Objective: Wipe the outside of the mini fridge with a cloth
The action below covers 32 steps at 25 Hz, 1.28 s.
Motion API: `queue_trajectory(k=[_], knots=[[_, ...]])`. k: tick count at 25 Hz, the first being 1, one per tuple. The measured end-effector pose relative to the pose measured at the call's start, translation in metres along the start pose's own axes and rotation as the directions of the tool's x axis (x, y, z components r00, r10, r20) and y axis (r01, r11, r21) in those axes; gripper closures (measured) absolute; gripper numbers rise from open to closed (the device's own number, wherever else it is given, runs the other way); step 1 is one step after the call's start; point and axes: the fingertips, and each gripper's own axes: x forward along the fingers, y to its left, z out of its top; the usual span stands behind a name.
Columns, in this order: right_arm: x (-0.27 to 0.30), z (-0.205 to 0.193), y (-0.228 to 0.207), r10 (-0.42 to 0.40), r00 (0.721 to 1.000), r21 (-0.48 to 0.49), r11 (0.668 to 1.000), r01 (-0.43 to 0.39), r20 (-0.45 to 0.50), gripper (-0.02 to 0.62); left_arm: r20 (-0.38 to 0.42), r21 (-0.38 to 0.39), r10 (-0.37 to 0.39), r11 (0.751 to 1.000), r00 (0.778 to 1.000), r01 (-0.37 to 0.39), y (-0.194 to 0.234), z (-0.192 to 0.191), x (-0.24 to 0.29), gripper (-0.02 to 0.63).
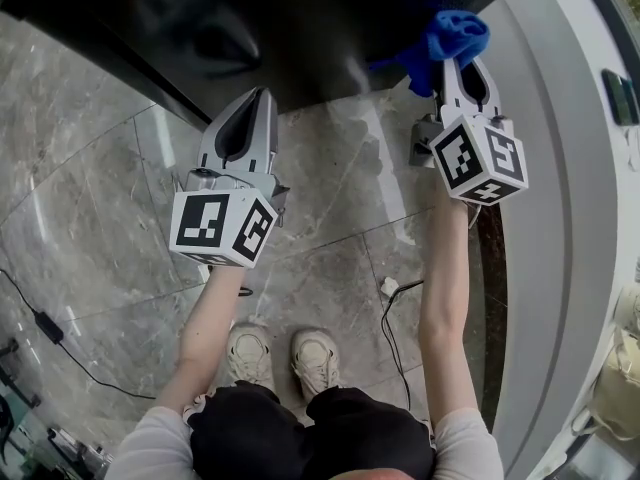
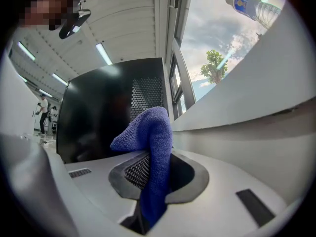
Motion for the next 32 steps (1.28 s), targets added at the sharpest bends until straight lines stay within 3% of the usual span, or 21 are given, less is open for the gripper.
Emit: queue_trajectory(k=[12, 20, 27, 32], knots=[[0.0, -0.003, -0.022, -0.027, 0.999, 0.008, 1.0, 0.027, -0.029, 0.515, 0.019, -0.023, 0.025, 0.999, 1.0, -0.025, 0.014, 0.007, -0.004, 0.601], [-0.006, -0.004, -0.038, -0.089, 0.996, 0.05, 0.995, 0.09, -0.033, 0.515, 0.033, -0.037, 0.059, 0.998, 0.998, -0.057, 0.024, 0.014, -0.012, 0.601], [-0.044, -0.008, 0.004, -0.019, 1.0, 0.101, 0.995, 0.02, -0.009, 0.515, 0.062, -0.005, 0.091, 0.996, 0.994, -0.091, 0.028, 0.03, -0.035, 0.601], [-0.051, -0.015, 0.079, 0.123, 0.992, 0.103, 0.987, -0.122, -0.009, 0.515, 0.039, -0.009, 0.158, 0.988, 0.987, -0.157, 0.045, 0.021, -0.062, 0.601]])
